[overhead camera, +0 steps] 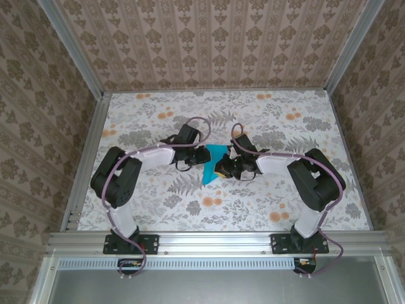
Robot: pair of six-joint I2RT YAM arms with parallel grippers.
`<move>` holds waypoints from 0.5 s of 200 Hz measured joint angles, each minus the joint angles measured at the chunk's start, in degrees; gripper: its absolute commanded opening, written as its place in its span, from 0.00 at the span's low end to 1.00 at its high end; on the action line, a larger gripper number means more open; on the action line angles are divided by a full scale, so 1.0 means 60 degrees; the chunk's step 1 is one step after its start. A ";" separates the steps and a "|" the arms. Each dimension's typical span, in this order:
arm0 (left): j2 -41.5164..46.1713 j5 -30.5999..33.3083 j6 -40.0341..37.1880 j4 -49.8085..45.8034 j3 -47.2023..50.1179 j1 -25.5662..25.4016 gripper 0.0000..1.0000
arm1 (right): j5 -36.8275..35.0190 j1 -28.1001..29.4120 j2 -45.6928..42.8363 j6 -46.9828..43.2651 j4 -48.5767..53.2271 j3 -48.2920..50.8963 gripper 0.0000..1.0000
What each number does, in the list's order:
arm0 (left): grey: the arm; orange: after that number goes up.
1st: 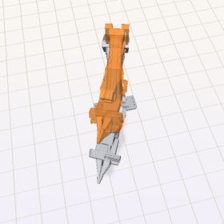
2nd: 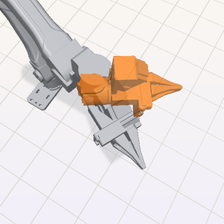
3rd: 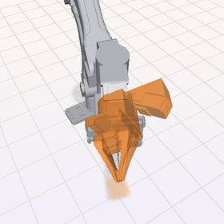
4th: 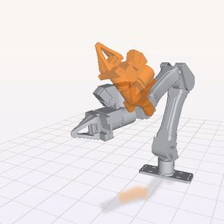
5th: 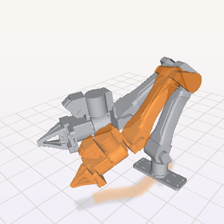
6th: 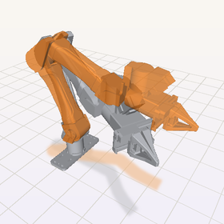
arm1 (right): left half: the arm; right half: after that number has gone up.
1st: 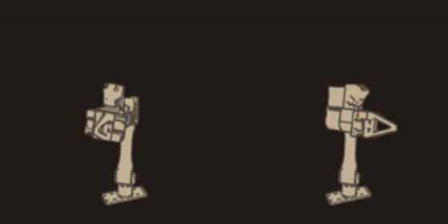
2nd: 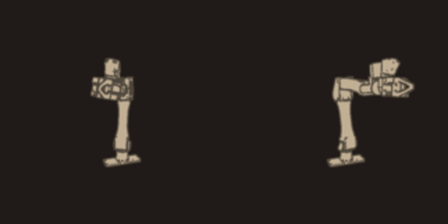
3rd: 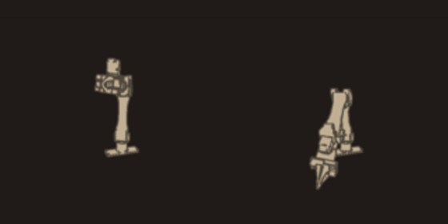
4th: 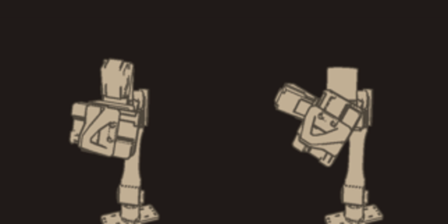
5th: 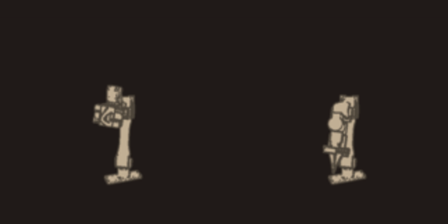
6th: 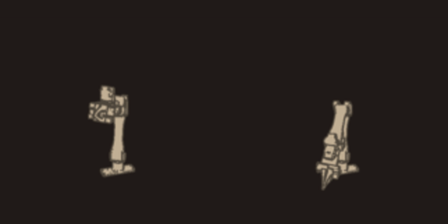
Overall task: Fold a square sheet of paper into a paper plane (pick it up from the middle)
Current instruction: Third fold the triangle at the center of the table.
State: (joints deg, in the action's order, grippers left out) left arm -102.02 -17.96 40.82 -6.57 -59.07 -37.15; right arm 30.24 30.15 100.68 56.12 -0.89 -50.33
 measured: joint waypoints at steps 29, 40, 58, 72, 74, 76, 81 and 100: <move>0.0900 -0.0211 0.0018 0.0707 0.1188 -0.0004 0.29 | 0.0000 -0.0004 0.0018 -0.0040 -0.0047 -0.0098 0.11; 0.1082 -0.0368 0.0011 0.1016 0.1588 -0.0022 0.31 | 0.0000 0.0000 0.0018 -0.0044 -0.0047 -0.0120 0.11; 0.1155 -0.0652 -0.0018 0.1566 0.2120 -0.0127 0.32 | 0.0000 -0.0004 0.0018 -0.0051 -0.0047 -0.0127 0.11; 0.1158 -0.0841 -0.0091 0.1931 0.2444 -0.0270 0.33 | 0.0000 -0.0004 0.0018 -0.0066 -0.0047 -0.0127 0.11; 0.1158 -0.0863 -0.0102 0.1967 0.2473 -0.0291 0.33 | 0.0000 -0.0004 0.0018 -0.0069 -0.0047 -0.0131 0.11; 0.1158 -0.0882 -0.0127 0.2018 0.2514 -0.0321 0.33 | 0.0000 0.0000 0.0022 -0.0069 -0.0044 -0.0135 0.11; 0.1158 -0.0933 -0.0171 0.2135 0.2601 -0.0375 0.33 | 0.0000 -0.0004 0.0033 -0.0069 -0.0047 -0.0146 0.11; 0.1158 -0.1049 -0.0350 0.2459 0.2820 -0.0546 0.33 | 0.0000 -0.0004 0.0087 -0.0069 -0.0047 -0.0204 0.11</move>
State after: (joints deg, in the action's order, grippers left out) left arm -95.07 -24.25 38.72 8.19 -42.15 -40.42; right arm 30.24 30.13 101.21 55.70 -1.17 -51.55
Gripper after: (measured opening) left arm 0.335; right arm 0.111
